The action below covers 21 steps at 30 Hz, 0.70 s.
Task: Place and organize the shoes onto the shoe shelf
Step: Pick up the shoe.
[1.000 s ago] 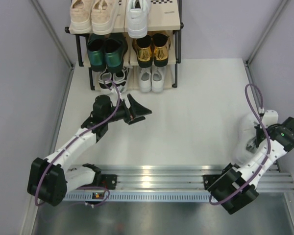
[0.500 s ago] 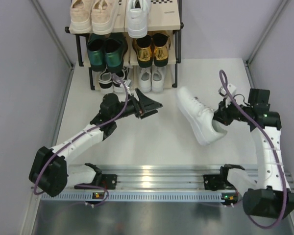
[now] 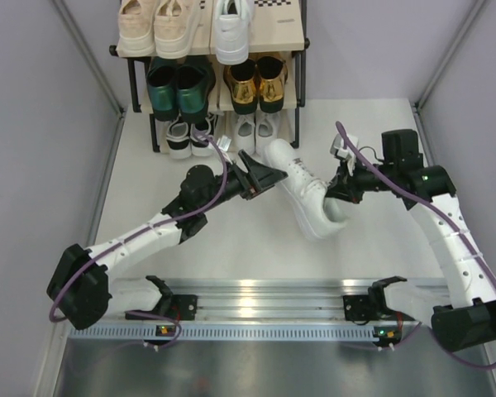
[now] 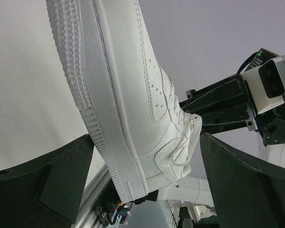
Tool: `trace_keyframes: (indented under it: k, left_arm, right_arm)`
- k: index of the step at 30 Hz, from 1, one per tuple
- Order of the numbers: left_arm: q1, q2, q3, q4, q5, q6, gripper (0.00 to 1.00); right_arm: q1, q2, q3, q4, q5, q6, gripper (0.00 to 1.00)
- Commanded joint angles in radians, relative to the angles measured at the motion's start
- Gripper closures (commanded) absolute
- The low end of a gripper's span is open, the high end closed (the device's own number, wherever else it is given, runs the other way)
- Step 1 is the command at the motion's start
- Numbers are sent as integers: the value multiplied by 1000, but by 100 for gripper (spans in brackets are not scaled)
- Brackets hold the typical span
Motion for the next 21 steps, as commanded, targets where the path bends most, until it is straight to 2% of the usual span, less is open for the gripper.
trace_keyframes:
  k: [1, 4, 11, 15, 18, 21]
  left_arm:
    - [-46, -28, -11, 78, -100, 32, 2]
    - [-50, -44, -10, -13, -137, 84, 2]
    - [-50, -138, -11, -83, -189, 159, 2]
    - [-50, -156, 1, -90, -217, 130, 3]
    - [-50, -156, -5, -88, -240, 75, 12]
    - [-48, -162, -43, -44, -261, 34, 26]
  right_arm:
    - [44, -13, 86, 78, -201, -55, 100]
    - [43, -18, 96, 79, -197, -83, 100]
    - [44, -21, 73, 102, -258, -55, 100]
    - [64, -10, 46, 92, -260, -77, 100]
    - [87, -6, 46, 90, -252, -106, 100]
    - [113, -2, 49, 53, -275, -190, 100]
